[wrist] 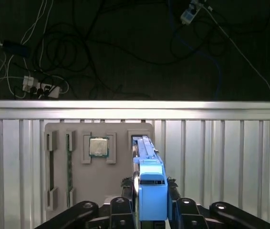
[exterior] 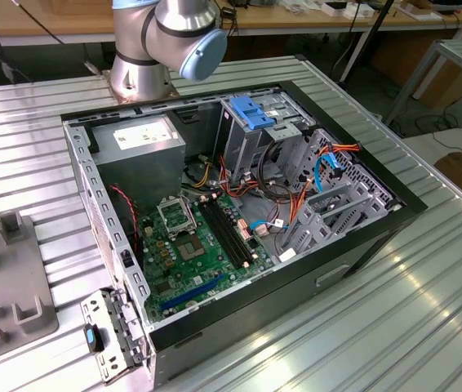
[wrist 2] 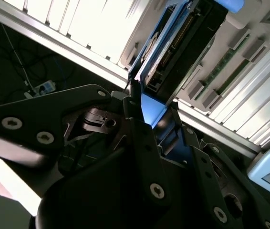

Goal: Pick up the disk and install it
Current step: 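Pick up the disk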

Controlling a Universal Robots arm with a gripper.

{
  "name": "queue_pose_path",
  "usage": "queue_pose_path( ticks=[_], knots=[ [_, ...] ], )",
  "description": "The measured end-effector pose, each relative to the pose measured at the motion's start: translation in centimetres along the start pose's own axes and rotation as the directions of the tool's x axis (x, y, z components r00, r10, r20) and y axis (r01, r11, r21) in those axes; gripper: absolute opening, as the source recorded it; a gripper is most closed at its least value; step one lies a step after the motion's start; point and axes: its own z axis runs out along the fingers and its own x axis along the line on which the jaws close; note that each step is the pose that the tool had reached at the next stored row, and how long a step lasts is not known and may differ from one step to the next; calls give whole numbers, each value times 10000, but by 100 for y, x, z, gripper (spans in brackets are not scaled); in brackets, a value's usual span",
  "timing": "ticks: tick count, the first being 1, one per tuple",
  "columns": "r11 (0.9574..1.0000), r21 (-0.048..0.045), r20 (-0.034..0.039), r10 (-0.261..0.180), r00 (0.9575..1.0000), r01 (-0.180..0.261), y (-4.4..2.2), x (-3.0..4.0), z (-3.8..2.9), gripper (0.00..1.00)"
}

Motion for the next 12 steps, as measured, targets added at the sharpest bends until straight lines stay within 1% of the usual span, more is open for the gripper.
queue_pose_path(
  ticks=[1, 3, 4, 6, 8, 10, 11, 12],
  knots=[
    [10000, 0, 0, 0, 10000, 0, 0, 0, -46, 37],
    [10000, 1, 0, 0, 10000, 0, 0, -1, -167, 37],
    [10000, 1, -1, 0, 10000, 0, 0, -2, -298, 37],
    [10000, 1, 0, 0, 10000, 0, 0, -3, -387, 37],
    [10000, 1, 0, 0, 10000, 0, 0, -4, -530, 37],
    [10000, 2, 0, 0, 10000, 0, 0, -5, -643, 37],
    [10000, 1, 0, 0, 10000, 0, 0, -6, -730, 37],
    [10000, 1, 0, -1, 10000, 1, -1, -6, -832, 37]
  ],
)
